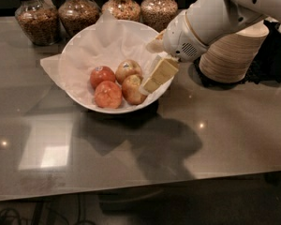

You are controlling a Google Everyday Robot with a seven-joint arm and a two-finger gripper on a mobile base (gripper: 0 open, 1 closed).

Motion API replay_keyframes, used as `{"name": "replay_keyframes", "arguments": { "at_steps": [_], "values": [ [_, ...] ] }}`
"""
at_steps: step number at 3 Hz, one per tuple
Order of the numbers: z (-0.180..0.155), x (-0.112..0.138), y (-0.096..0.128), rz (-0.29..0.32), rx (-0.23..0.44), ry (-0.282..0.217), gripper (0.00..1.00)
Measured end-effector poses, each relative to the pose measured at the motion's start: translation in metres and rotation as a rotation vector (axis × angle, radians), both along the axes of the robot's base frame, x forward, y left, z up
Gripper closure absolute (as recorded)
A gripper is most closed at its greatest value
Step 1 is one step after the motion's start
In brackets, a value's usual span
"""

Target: Pick apple from white bowl

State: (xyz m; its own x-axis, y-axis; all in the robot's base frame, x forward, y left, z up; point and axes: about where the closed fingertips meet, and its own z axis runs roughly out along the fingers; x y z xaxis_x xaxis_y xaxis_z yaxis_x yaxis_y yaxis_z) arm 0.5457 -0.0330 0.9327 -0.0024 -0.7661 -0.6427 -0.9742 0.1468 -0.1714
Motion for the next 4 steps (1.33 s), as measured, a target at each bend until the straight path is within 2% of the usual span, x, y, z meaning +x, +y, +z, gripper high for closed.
{"name": "replay_keyframes", "arguments": {
  "at_steps": [1,3,4],
  "values": [
    [-0.014,0.004,-0.002,-0.027,0.001,0.03,0.33],
    [-0.041,0.012,0.002,-0.046,-0.009,0.086,0.3],
    [-0.051,0.015,0.01,-0.034,-0.015,0.109,0.29]
  ]
}}
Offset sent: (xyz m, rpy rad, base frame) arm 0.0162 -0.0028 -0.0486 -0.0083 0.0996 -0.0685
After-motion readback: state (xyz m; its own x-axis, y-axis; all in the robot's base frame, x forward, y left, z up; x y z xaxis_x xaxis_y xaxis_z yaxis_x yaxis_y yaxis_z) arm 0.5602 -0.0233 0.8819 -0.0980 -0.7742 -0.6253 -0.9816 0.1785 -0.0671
